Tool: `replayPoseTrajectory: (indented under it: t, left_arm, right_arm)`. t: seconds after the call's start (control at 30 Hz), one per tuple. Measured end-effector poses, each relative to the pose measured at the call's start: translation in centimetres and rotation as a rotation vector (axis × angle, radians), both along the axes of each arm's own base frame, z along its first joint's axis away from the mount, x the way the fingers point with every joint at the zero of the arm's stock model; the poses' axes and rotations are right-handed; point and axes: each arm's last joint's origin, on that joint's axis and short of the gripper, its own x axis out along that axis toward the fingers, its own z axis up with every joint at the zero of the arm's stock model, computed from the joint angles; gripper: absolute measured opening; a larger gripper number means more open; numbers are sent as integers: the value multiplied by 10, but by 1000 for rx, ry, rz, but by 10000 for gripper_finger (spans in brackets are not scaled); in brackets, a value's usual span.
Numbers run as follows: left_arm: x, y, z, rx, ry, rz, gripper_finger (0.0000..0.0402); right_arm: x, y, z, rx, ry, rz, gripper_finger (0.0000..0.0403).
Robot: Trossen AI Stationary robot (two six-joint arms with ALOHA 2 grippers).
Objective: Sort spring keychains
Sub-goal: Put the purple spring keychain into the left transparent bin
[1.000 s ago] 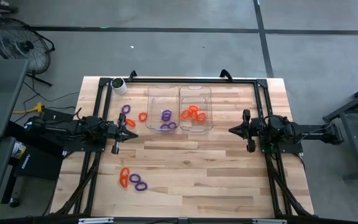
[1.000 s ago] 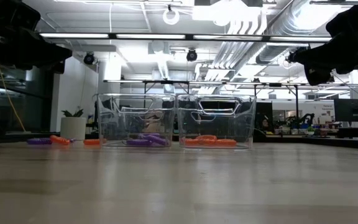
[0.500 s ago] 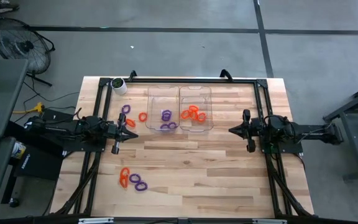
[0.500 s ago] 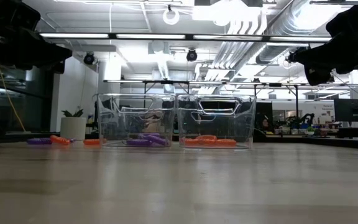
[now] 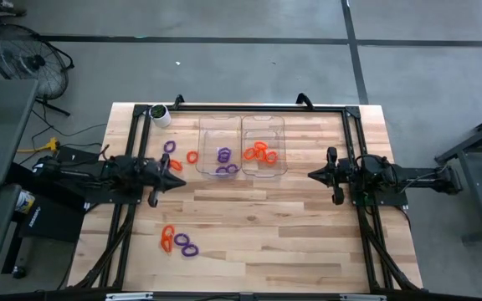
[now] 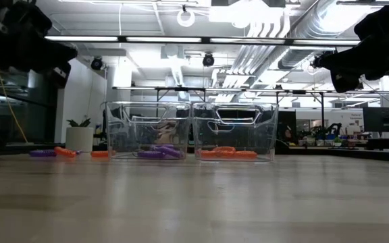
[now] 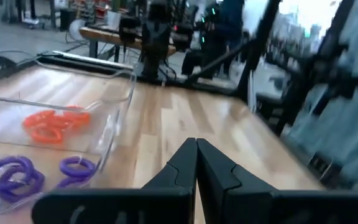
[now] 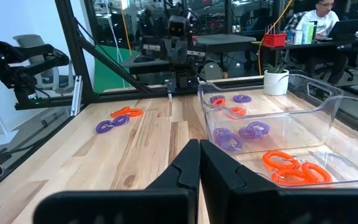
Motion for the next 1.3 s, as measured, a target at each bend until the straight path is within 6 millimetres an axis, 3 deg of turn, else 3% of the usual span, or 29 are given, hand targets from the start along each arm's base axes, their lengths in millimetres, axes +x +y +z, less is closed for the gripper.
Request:
replayPoseTrajectory:
  t: [0.23,0.47,0.83,1.3]
  left_arm:
    - [0,1,3,-201,13,25,1]
    - [-1,3,6,-232,27,89,1]
    - [-11,9,46,-143,221,293,1]
    - [7,17,102,-269,538,600,1]
  right_arm:
    - [0,0,0,0,0,0,7]
    - [0,0,0,0,0,0,7]
    - [0,0,0,0,-1,0,7]
    - [0,0,0,0,-1,0,6]
